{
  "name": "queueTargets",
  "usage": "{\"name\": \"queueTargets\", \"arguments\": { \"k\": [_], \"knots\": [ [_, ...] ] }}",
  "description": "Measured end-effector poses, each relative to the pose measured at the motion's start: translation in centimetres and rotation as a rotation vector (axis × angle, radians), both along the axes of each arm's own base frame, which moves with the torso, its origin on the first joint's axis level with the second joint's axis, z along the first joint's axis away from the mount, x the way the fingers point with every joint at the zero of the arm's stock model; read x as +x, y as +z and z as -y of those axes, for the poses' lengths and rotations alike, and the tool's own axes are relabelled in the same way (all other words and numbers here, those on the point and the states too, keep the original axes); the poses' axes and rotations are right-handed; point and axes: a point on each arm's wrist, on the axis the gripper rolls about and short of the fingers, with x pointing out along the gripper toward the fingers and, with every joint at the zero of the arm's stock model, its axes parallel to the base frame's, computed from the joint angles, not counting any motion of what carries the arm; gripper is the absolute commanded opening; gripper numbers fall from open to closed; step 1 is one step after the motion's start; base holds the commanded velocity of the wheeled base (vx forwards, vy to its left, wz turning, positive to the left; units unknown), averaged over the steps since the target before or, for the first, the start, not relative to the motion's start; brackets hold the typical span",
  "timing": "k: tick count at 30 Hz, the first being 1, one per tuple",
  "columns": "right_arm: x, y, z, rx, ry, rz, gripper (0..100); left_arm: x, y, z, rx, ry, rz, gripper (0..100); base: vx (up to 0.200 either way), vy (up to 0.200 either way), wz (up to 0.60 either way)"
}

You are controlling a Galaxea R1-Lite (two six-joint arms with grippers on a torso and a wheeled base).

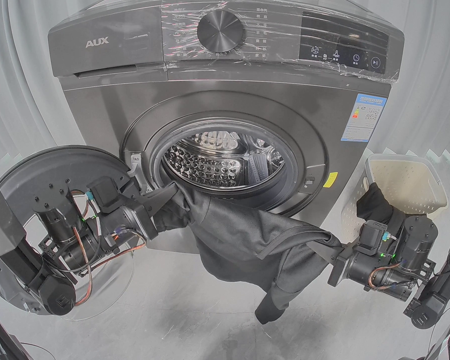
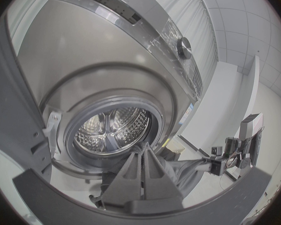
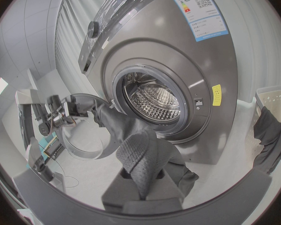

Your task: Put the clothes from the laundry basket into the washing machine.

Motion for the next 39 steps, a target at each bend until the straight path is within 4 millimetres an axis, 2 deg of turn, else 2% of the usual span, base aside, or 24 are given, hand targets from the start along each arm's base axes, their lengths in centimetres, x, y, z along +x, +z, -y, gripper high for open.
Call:
{"name": "queueTargets", "arguments": {
  "k": [7, 17, 18, 22, 27, 33, 39],
  "knots": [
    [-0.7, 0.7, 0.3, 0.021, 0.017, 0.012, 0, -0.6, -2.2, 0.2, 0.069, -0.014, -0.061, 0, 0.000, 0.000, 0.00],
    [-0.9, 0.9, 0.0, 0.027, 0.031, 0.021, 0, 0.6, -8.2, 1.0, 0.242, -0.035, -0.172, 0, 0.000, 0.000, 0.00],
    [-0.9, 1.0, 0.0, 0.027, 0.033, 0.023, 0, 0.7, -8.7, 1.1, 0.251, -0.036, -0.185, 100, 0.000, 0.000, 0.00],
    [-0.6, 1.1, -0.5, 0.033, 0.043, 0.032, 0, 1.1, -10.4, 1.1, 0.275, -0.037, -0.228, 100, 0.000, 0.000, 0.00],
    [-0.3, 1.1, -1.0, 0.039, 0.050, 0.040, 0, 1.4, -11.6, 1.5, 0.291, -0.048, -0.253, 100, 0.000, 0.000, 0.00],
    [0.1, 1.4, -1.5, 0.052, 0.048, 0.055, 0, 1.6, -12.3, 2.3, 0.311, -0.073, -0.246, 100, 0.000, 0.000, 0.00],
    [1.1, 1.7, -2.0, 0.068, -0.026, 0.077, 0, 1.6, -12.4, 3.8, 0.339, -0.134, -0.192, 100, 0.000, 0.000, 0.00]
  ]
}}
